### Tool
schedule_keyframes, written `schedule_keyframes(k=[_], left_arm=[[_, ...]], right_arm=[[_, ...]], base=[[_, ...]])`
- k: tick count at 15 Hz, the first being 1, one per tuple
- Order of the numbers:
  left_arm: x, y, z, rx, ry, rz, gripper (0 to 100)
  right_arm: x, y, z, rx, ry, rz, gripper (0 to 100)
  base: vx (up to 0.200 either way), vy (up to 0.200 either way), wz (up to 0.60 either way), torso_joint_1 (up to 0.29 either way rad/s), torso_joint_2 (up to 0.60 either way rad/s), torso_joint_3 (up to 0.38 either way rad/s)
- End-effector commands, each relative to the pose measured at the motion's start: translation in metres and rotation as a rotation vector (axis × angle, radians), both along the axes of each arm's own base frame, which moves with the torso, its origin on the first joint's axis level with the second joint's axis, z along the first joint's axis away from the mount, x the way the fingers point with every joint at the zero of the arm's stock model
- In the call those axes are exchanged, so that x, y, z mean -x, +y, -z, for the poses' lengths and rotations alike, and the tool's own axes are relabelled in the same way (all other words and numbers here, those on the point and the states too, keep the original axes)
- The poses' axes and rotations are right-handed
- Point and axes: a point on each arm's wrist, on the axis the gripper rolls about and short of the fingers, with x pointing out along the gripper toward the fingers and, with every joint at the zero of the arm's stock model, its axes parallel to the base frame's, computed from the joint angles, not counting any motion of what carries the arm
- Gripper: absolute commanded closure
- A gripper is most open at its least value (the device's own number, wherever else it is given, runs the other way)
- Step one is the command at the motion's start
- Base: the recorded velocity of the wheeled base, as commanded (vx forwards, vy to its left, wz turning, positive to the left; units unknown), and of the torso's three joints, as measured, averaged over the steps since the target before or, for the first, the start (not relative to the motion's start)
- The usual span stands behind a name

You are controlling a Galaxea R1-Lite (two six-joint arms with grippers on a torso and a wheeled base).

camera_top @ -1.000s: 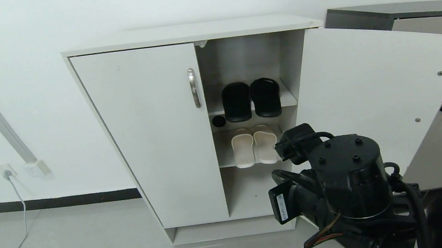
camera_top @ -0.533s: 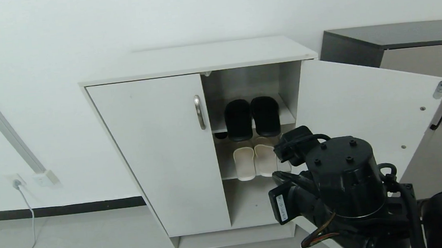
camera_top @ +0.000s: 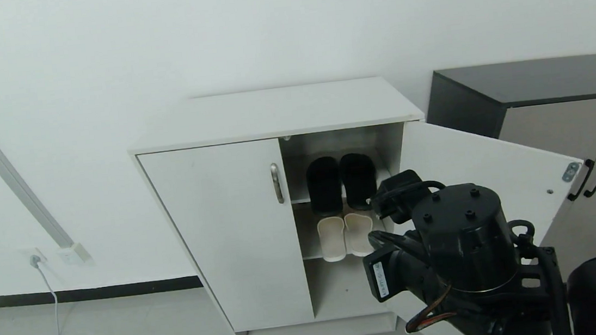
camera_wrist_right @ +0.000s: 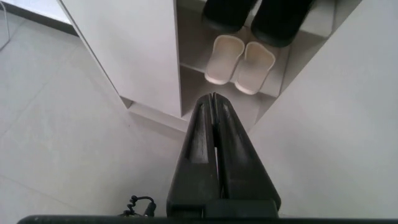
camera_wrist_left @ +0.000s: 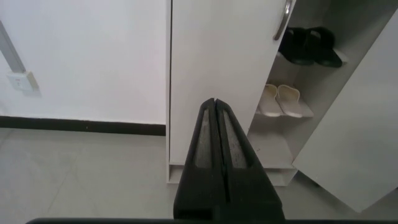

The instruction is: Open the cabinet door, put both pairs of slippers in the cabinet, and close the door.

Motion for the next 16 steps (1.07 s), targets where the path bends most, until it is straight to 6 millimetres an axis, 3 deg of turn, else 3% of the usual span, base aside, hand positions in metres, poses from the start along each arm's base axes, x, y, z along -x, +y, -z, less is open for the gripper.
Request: schedule_keyframes(k=[1, 16], left_arm=[[0.0000, 0.0000, 0.0000, 0.000, 0.000, -0.001, 100], [0.0000, 0.0000, 0.0000, 0.002, 0.000, -0.003, 100]], right_arm=[[0.0001, 0.0002, 0.0003, 0.001, 0.001, -0.001, 100], [0.0001, 0.0003, 0.0012, 0.003, 0.003, -0.002, 100]], base=[[0.000, 0.000, 0.00, 0.183, -0.49, -0.310], [0.000, 0.000, 0.00, 0.228, -0.54, -0.320]])
